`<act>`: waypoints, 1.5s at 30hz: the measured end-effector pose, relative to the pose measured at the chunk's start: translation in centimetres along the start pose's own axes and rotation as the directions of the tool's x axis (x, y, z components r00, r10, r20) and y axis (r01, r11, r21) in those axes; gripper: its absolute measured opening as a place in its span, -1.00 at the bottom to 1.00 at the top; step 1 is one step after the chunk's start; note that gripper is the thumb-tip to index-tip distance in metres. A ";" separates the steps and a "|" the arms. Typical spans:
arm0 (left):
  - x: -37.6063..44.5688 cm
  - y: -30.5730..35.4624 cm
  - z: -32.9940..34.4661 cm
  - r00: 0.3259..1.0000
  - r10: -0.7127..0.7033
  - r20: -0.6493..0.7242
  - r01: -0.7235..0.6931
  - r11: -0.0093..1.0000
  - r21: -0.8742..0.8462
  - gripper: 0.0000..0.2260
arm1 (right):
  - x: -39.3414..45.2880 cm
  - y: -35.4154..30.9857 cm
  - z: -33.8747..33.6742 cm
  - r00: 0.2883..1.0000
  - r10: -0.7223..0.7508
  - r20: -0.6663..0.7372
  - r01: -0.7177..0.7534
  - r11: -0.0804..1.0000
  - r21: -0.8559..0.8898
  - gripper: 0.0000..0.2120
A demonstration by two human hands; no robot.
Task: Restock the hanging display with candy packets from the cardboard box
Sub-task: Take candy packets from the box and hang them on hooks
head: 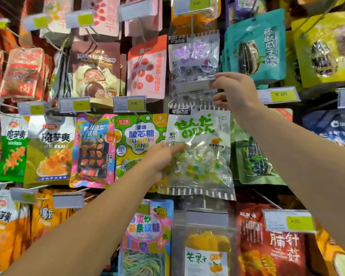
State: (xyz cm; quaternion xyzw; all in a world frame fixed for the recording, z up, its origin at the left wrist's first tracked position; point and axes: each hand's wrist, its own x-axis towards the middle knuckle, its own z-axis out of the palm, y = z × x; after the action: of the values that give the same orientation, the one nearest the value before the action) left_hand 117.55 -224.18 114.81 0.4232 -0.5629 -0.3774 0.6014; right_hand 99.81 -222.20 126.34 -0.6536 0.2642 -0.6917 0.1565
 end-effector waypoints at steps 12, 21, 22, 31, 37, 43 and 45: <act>0.0 1.2 0.3 1.000 -0.024 0.011 0.024 1.000 -0.007 -0.78 | 0.7 0.1 -0.2 1.000 0.000 0.025 -0.001 1.000 0.028 -0.67; -0.3 1.5 0.1 0.999 -0.039 -0.002 0.039 0.999 0.012 -0.72 | 0.6 0.1 0.0 0.999 0.028 0.028 -0.029 0.999 0.029 -0.64; -0.3 1.6 0.2 0.999 -0.036 -0.001 0.036 0.999 0.013 -0.71 | 0.7 0.1 0.0 0.999 0.031 0.033 -0.032 0.999 0.026 -0.63; 0.0 2.0 0.2 0.999 -0.034 0.003 0.034 0.999 0.027 -0.73 | 0.6 0.3 -0.1 0.995 0.057 0.079 -0.060 0.998 0.034 -0.57; 0.3 1.7 -0.2 0.998 -0.050 -0.022 0.051 0.997 0.049 -0.68 | 0.4 0.5 -0.1 0.995 0.058 0.084 -0.061 0.998 0.034 -0.56; 2.3 0.9 0.8 0.995 -0.064 -0.082 0.071 0.994 0.080 -0.65 | -0.3 0.4 -0.7 0.994 0.059 0.096 -0.061 0.998 0.017 -0.61; 2.7 0.4 1.5 0.993 -0.078 -0.083 0.083 0.994 0.065 -0.73 | -0.9 0.6 -0.9 0.992 0.063 0.105 -0.065 0.998 0.020 -0.64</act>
State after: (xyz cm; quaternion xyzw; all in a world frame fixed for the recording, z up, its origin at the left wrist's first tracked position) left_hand 116.27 -226.65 116.13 0.4810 -0.5332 -0.3644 0.5929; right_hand 98.91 -222.02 125.31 -0.6783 0.2683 -0.6542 0.1999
